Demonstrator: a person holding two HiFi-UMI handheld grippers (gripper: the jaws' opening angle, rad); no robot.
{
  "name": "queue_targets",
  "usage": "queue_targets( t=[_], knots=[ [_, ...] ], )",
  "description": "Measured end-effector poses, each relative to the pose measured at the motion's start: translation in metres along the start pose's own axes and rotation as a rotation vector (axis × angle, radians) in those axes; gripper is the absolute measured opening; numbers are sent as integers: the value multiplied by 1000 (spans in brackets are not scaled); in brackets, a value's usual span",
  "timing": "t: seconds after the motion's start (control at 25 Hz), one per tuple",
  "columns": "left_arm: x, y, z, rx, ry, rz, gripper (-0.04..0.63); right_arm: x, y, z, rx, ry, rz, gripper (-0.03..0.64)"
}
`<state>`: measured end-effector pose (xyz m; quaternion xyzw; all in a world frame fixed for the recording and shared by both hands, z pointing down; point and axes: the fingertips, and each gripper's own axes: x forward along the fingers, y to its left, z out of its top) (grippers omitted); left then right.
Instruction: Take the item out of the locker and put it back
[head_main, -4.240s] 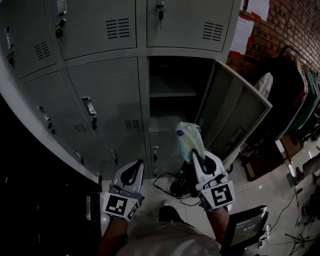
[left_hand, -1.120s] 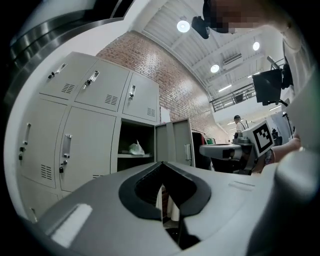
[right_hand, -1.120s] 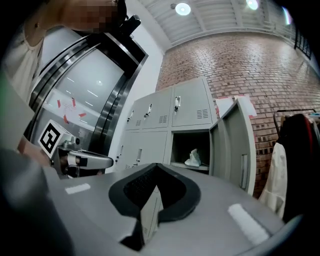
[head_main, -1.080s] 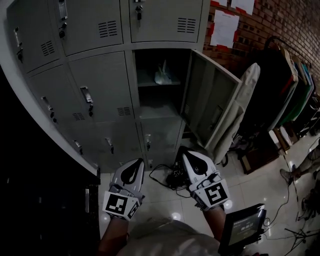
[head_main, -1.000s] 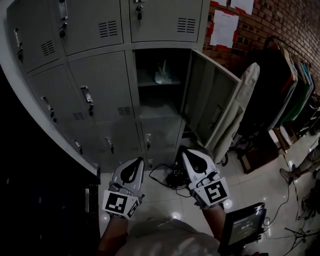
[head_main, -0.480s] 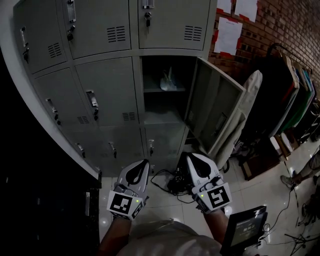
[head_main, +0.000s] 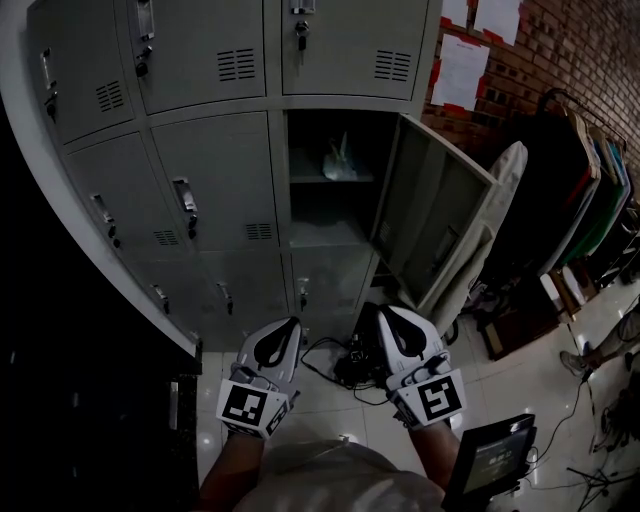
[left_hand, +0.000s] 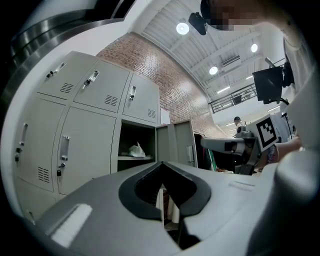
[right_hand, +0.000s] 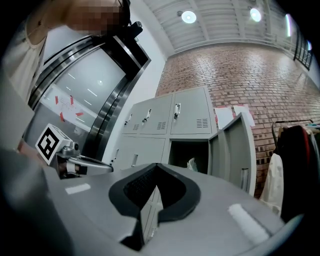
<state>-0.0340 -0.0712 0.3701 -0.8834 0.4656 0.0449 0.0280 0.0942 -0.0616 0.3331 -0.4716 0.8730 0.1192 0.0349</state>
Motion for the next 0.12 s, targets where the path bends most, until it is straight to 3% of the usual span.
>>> queue_targets(
  t=[0.12],
  knots=[
    [2, 4, -4, -10, 10, 8, 5, 4, 0, -4, 1, 11, 4, 0]
  ],
)
